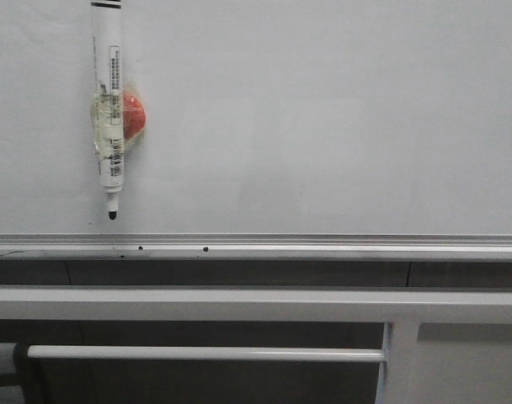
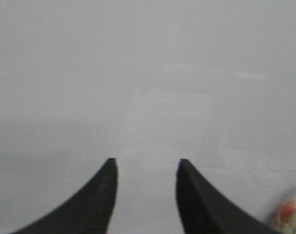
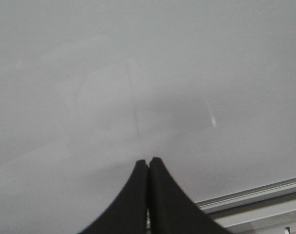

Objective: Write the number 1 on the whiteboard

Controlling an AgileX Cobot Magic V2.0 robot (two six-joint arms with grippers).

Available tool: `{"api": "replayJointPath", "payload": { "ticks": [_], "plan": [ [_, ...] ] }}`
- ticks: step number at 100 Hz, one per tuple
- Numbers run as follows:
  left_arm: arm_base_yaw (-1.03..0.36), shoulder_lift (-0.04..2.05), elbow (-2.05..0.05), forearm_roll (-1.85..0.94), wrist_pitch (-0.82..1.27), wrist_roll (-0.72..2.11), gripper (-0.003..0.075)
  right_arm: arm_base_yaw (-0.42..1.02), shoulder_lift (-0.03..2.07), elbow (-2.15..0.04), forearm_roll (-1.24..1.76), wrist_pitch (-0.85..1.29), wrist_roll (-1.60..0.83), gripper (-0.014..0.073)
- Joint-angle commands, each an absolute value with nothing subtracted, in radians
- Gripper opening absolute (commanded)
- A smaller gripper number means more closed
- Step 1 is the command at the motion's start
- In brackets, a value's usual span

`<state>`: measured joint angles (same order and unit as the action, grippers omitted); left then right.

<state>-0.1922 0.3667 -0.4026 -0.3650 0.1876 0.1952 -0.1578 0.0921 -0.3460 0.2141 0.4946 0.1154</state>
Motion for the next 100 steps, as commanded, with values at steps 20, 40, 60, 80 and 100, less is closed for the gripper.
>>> {"api": "replayJointPath", "payload": {
  "ticks": [20,40,60,80,100],
  "plan": [
    [-0.379,0.402,-0.355,-0.382,0.028,0.212,0.0619,-0.161,0.114,-0.381,0.225,0.447,0.114,-0.0064],
    [-0.461,0.465,-0.302,-0.425,-0.039,0.205,0.0619,-0.161,0.114,-0.381,0.225,0.456,0.114,-0.0063],
    [-0.531,0.533,-0.288,-0.411,-0.049,0.205,0.0619,-0.161,0.114,-0.381,0.212,0.461,0.107,-0.0064],
    [-0.635,0.618,-0.254,-0.468,-0.205,0.204,0.0619,-0.161,0.114,-0.381,0.197,0.461,0.107,-0.0064],
    [-0.78,0.768,-0.227,-0.47,-0.412,0.204,0.0619,-0.161,0.114,-0.381,0.193,0.462,0.107,-0.0064]
  ]
}}
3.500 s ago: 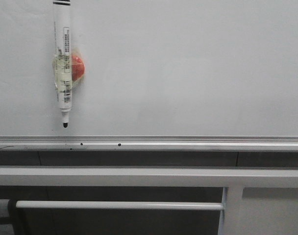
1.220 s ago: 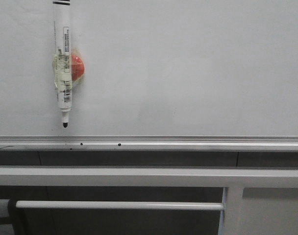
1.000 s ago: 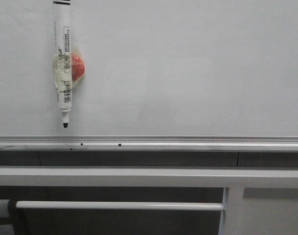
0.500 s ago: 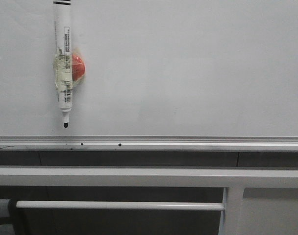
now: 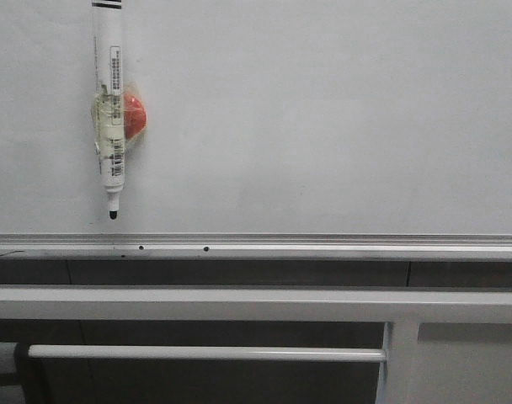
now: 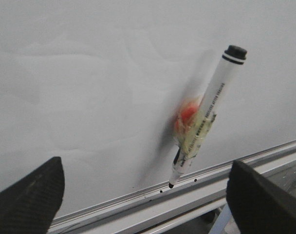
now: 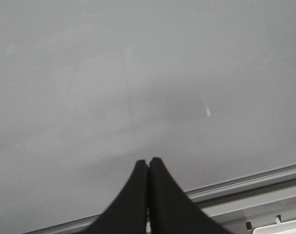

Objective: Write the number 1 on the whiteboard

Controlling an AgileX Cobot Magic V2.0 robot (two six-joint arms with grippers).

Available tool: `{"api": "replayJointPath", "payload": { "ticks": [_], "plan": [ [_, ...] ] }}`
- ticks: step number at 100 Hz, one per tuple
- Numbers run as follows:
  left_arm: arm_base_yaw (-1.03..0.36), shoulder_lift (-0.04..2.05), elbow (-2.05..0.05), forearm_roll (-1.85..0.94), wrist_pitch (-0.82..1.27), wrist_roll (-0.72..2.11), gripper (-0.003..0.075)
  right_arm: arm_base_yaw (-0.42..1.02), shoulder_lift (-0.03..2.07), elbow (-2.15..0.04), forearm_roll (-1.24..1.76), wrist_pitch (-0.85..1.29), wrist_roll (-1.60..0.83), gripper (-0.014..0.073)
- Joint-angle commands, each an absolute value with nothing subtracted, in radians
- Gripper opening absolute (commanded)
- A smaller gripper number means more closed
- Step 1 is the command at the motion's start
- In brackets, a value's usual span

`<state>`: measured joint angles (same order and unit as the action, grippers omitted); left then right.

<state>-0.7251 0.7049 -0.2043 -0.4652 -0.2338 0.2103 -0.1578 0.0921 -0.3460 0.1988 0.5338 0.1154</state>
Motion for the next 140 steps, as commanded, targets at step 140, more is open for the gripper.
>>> {"api": "replayJointPath", "payload": {
  "ticks": [140],
  "plan": [
    [-0.97,1.343,-0.23,-0.371,-1.067,-0.069,0.0328,-0.139,0.114,-0.381,0.193,0.461,0.107,-0.0064]
  ]
}}
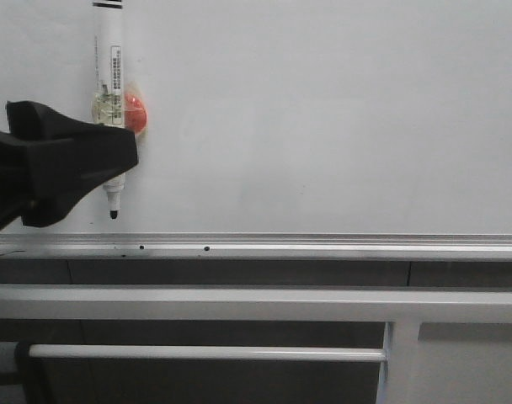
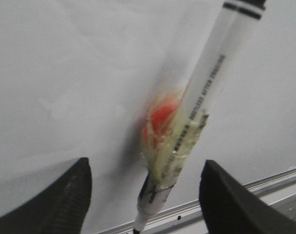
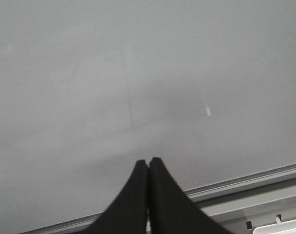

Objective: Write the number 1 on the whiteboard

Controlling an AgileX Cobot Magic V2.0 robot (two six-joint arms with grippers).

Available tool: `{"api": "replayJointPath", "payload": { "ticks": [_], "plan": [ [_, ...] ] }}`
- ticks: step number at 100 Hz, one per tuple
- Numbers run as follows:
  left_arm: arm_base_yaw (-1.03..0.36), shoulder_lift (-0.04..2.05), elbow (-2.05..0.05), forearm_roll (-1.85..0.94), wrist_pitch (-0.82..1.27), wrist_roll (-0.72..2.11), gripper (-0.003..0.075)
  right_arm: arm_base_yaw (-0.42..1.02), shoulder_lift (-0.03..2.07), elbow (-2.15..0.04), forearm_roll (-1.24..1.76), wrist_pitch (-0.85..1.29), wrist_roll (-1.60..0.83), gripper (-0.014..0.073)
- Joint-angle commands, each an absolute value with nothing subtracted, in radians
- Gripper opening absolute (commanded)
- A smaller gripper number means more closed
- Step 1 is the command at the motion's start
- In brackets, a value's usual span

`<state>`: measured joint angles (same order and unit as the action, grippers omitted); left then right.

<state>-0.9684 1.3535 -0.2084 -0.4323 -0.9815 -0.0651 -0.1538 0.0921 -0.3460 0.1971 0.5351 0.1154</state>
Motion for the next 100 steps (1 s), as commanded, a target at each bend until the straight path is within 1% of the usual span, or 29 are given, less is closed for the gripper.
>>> {"api": "replayJointPath", "payload": {
  "ticks": [1,8,31,38,47,52,54,57,59,62,64,81,90,100],
  "plan": [
    [-0.97,1.343,-0.23,-0.366,-1.067,-0.069,0.0319,-0.137,0.114,-0.381,0.193,0.461,0.107,-0.0064],
    [-0.97,1.344,-0.23,-0.356,-1.067,-0.069,0.0293,-0.122,0.114,-0.381,0.193,0.461,0.107,-0.0064],
    [-0.97,1.409,-0.23,-0.356,-1.079,-0.085,0.0295,-0.112,0.114,-0.381,0.193,0.453,0.107,-0.0064],
    [-0.97,1.434,-0.23,-0.356,-1.108,-0.107,0.0294,-0.112,0.114,-0.381,0.193,0.455,0.107,-0.0064],
    [-0.97,1.456,-0.23,-0.36,-1.194,-0.117,0.0283,-0.112,0.114,-0.381,0.193,0.455,0.107,-0.0064],
    [-0.97,1.462,-0.23,-0.374,-1.228,-0.117,0.0238,-0.112,0.114,-0.381,0.193,0.455,0.107,-0.0063],
    [-0.97,1.462,-0.23,-0.38,-1.23,-0.117,0.0205,-0.112,0.114,-0.381,0.193,0.455,0.107,-0.0064],
    [-0.97,1.462,-0.23,-0.387,-1.23,-0.117,0.0134,-0.112,0.114,-0.381,0.193,0.455,0.107,-0.0064],
    [-0.97,1.462,-0.23,-0.389,-1.23,-0.117,0.0102,-0.112,0.114,-0.381,0.193,0.455,0.107,-0.0064],
    [-0.97,1.462,-0.228,-0.387,-1.228,-0.117,0.0013,-0.112,0.114,-0.381,0.193,0.453,0.107,-0.0064],
    [-0.97,1.462,-0.228,-0.378,-1.219,-0.117,-0.002,-0.112,0.114,-0.381,0.193,0.453,0.107,-0.0064],
    [-0.975,1.462,-0.227,-0.32,-1.188,-0.117,-0.002,-0.112,0.114,-0.381,0.193,0.39,0.107,-0.0064],
    [-1.007,1.462,-0.224,-0.313,-1.188,-0.117,-0.002,-0.108,0.114,-0.381,0.211,0.343,0.107,-0.0064],
    [-1.044,1.462,-0.208,-0.309,-1.188,-0.112,-0.002,-0.074,0.117,-0.382,0.302,0.393,0.107,-0.0064]
  ]
}}
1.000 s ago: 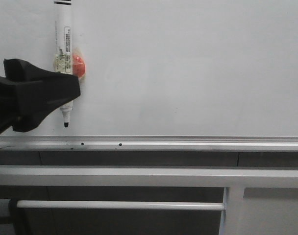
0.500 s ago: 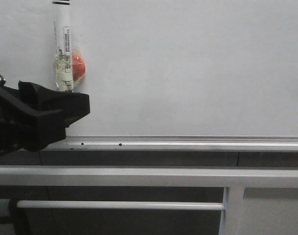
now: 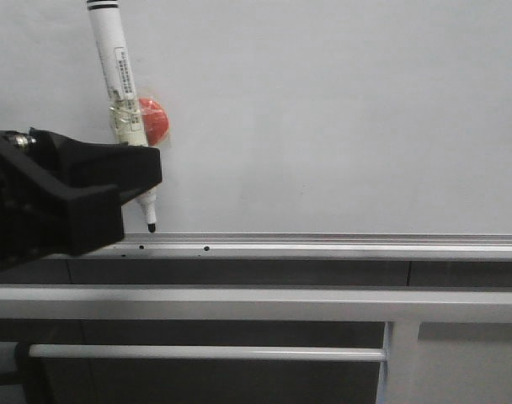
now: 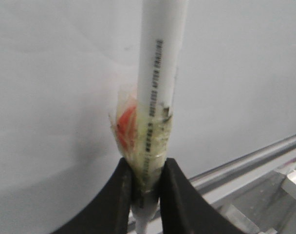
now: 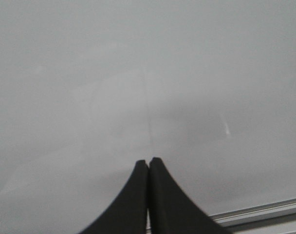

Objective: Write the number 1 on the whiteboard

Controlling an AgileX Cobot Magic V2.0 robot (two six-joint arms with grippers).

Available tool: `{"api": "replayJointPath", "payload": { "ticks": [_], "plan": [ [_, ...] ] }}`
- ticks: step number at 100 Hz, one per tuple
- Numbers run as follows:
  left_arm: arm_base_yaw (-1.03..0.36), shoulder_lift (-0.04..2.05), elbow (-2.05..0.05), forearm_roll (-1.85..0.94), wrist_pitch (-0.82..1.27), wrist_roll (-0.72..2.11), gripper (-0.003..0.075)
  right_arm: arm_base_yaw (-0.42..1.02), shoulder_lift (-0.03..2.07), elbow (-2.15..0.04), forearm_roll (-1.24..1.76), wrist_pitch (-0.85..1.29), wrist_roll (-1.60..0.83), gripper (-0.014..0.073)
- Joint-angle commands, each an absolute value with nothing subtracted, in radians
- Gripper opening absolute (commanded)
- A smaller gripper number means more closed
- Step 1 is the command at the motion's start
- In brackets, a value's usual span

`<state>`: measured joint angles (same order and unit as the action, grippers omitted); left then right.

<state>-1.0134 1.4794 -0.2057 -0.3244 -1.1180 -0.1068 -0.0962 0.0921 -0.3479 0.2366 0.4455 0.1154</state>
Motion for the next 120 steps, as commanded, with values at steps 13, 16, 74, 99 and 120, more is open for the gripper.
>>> {"api": "replayJointPath", "payload": {
  "ticks": [13,16,74,99,120],
  "plan": [
    [-1.062,1.457,-0.184,-0.288,-1.155,-0.105,-0.002,-0.002,0.143,-0.383,0.316,0.551,0.0,-0.0064],
    [-1.062,1.457,-0.182,-0.276,-1.14,-0.105,-0.002,0.02,0.145,-0.386,0.338,0.563,-0.058,-0.0064],
    [-1.062,1.383,-0.462,0.047,-0.377,0.109,-0.002,0.538,0.301,-0.443,0.407,0.55,-0.473,-0.0064],
    [-1.062,1.298,-0.634,0.127,0.05,0.246,-0.002,0.711,0.399,-0.443,0.407,0.511,-0.473,-0.0053],
    [-1.064,1.271,-0.678,0.226,0.187,0.246,-0.002,0.745,0.592,-0.475,0.407,0.48,-0.473,0.0214]
  ]
}}
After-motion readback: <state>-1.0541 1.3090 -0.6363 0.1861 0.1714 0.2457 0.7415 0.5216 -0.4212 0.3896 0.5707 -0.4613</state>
